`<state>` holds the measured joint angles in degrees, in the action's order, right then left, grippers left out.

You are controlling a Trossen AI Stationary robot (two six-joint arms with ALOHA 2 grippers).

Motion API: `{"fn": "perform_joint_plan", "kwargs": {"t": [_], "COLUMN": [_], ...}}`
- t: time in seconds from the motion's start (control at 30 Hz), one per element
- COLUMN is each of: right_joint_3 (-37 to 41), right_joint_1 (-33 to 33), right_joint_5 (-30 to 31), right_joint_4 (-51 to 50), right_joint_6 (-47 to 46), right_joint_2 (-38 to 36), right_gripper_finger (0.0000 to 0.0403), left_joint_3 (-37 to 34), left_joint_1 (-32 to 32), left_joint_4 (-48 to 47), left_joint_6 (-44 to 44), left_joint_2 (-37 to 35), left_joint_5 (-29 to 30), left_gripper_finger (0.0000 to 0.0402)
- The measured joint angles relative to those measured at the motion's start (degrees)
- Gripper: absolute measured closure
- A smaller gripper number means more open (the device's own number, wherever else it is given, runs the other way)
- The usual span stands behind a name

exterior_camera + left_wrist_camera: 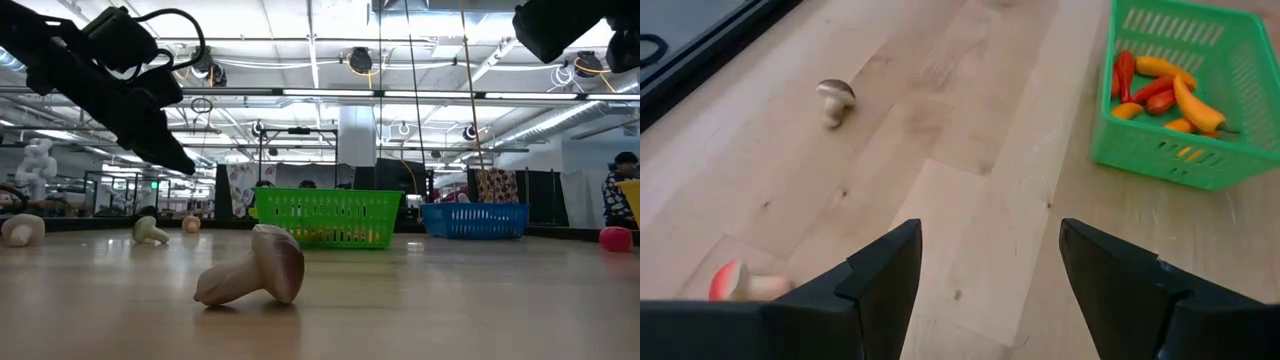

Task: Sort produce into baskets
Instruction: Put the green mushroom into the yellow bin

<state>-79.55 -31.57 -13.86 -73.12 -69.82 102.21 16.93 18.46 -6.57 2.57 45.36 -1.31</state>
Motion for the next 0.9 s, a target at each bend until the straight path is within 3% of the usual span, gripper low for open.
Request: {"fn": "perform_joint_plan", "kwargs": {"t": [0.33,0.43,0.57,0.7,0.9], "right_joint_3": [0.0,0.0,0.0,0.0,0.0], "right_joint_1": [1.8,2.9,3.1,3.1,3.4], "right_joint_5": [0.5,1.4,7.0,11.1,11.0], "right_joint_4": [0.1,1.2,5.3,9.9,14.6], "right_joint_6": [5.4,5.5,7.6,10.5,10.7], "right_joint_2": [-0.1,-0.1,-0.1,-0.1,-0.1], "right_gripper_finger": [0.0211,0.0211,0.0211,0.0211,0.0211], "left_joint_3": [0.0,0.0,0.0,0.0,0.0], "left_joint_1": [0.0,-0.4,-2.9,-6.1,-11.5], "left_joint_4": [-0.3,-0.9,-0.8,-1.0,0.6], "left_joint_6": [2.0,4.6,4.6,4.4,4.8], "left_joint_2": [0.0,0.0,0.0,0.1,2.9], "left_joint_5": [-1.2,-7.0,-14.3,-11.7,-10.4], "left_gripper_finger": [0.0155,0.0155,0.0155,0.0155,0.0155]}}
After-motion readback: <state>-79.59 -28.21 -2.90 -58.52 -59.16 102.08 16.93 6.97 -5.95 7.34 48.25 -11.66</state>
